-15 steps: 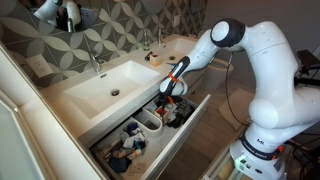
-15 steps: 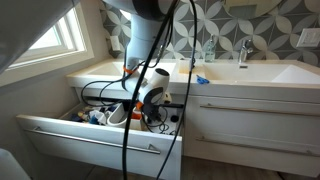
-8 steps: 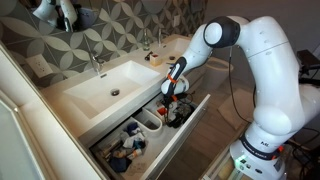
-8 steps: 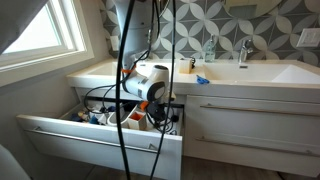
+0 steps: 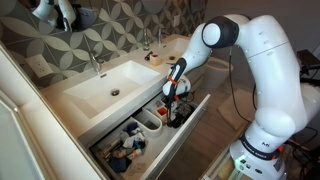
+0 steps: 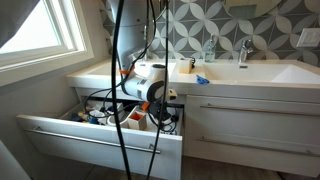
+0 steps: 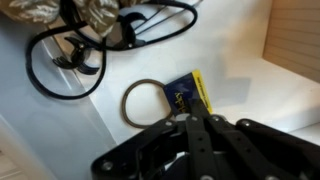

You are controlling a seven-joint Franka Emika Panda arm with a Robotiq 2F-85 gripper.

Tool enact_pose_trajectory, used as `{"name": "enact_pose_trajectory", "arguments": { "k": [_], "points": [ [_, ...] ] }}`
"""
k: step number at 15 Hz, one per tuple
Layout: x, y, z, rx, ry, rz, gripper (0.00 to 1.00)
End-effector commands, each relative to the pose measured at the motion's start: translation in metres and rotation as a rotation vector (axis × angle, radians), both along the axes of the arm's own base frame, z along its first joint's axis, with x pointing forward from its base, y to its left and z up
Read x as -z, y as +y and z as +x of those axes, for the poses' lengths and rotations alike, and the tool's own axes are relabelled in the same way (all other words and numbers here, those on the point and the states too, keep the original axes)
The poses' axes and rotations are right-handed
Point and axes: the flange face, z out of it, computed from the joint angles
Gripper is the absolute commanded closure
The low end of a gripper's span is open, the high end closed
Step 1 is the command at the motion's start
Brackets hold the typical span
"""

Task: Move the black thing to the right then move the box forwards

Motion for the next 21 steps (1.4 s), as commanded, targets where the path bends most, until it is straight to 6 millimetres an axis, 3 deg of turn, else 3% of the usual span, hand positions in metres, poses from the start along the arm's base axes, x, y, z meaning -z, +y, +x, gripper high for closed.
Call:
{"name": "enact_pose_trajectory", "arguments": {
  "k": [1,6,10,16,21],
  "points": [
    [-0.035,0.012,-0.017,-0.022,-0.048,-0.009,1.0],
    [-0.074,0.034,-0.043,-0.076,-0.03,-0.006,1.0],
    [-0.096,0.066,-0.066,-0.158,0.037,0.055,1.0],
    [-0.108,0.091,-0.085,-0.197,0.155,0.083,1.0],
    [-0.096,0.097,-0.092,-0.214,0.274,0.107,1.0]
  ]
}}
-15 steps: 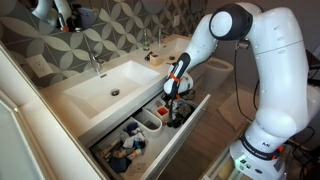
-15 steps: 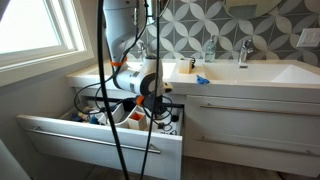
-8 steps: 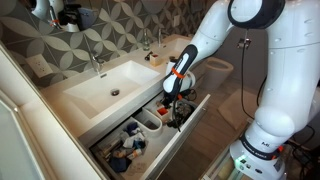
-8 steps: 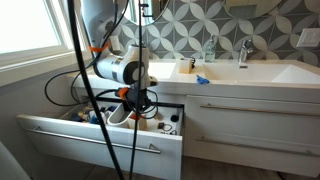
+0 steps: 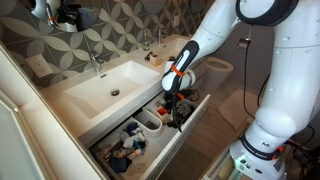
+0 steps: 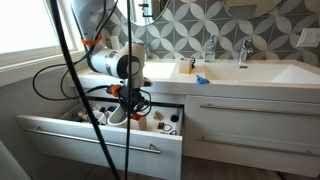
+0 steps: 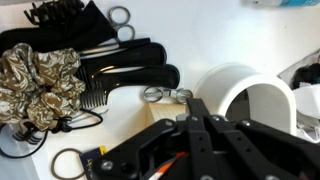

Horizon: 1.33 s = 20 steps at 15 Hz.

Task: Move the black thing to the right then move the box forwards

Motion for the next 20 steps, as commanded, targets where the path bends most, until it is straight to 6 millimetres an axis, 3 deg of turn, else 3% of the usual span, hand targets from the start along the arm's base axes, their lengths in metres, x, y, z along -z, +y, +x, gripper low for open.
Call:
{"name": "enact_pose_trajectory", "arguments": {
  "k": [1,8,20],
  "points": [
    [0.006,0.002,-0.007,-0.017,0.076,0.007,1.0],
    [0.03,-0.008,0.001,-0.072,0.009,-0.054,1.0],
    [0.072,-0.002,0.026,-0.129,-0.187,-0.04,1.0]
  ]
}}
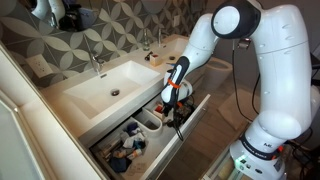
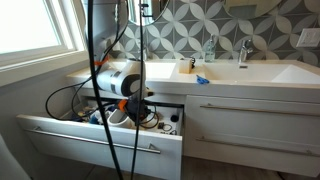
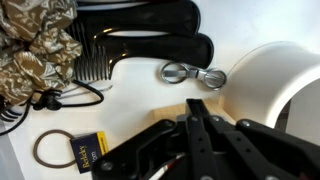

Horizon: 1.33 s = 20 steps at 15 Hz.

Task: Move the black thing to the right then move the box forwards

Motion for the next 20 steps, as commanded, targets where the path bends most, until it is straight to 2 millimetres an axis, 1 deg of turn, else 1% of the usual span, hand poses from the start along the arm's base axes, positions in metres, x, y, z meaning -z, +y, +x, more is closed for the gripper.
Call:
{"name": "enact_pose_trajectory", "arguments": {
  "k": [1,7,15,20],
  "points": [
    [0.009,0.002,0.011,-0.049,-0.07,-0.004,1.0],
    [0.014,0.007,0.021,-0.092,-0.16,0.005,1.0],
    [0.018,0.019,0.035,-0.142,-0.273,0.04,1.0],
    [0.022,0.017,0.035,-0.189,-0.286,0.032,1.0]
  ]
}}
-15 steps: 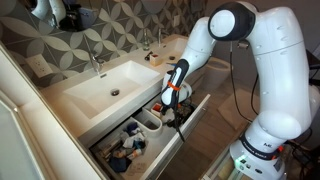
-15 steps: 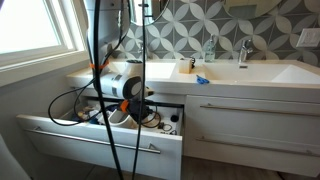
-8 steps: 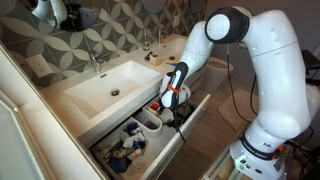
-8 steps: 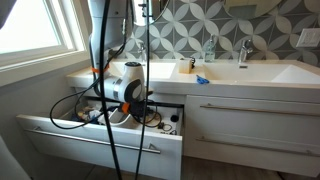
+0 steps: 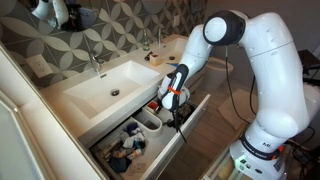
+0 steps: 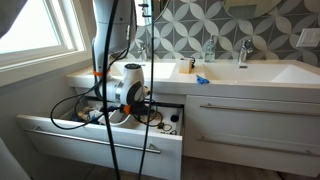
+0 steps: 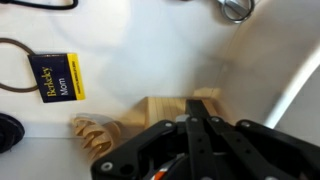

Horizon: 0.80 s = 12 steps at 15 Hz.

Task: Move the black thing to the right then move the box forwards

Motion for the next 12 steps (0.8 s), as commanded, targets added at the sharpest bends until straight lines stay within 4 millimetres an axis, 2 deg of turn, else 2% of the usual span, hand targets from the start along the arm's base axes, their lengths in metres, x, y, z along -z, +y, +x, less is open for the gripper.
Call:
{"name": "enact_pose_trajectory", "arguments": {
  "k": [1,6,12],
  "points": [
    [0.005,0.0,0.004,-0.039,-0.022,0.008,1.0],
    [0.0,-0.003,-0.009,-0.009,0.102,0.011,1.0],
    [-0.016,-0.035,-0.013,0.036,0.115,-0.068,1.0]
  ]
}}
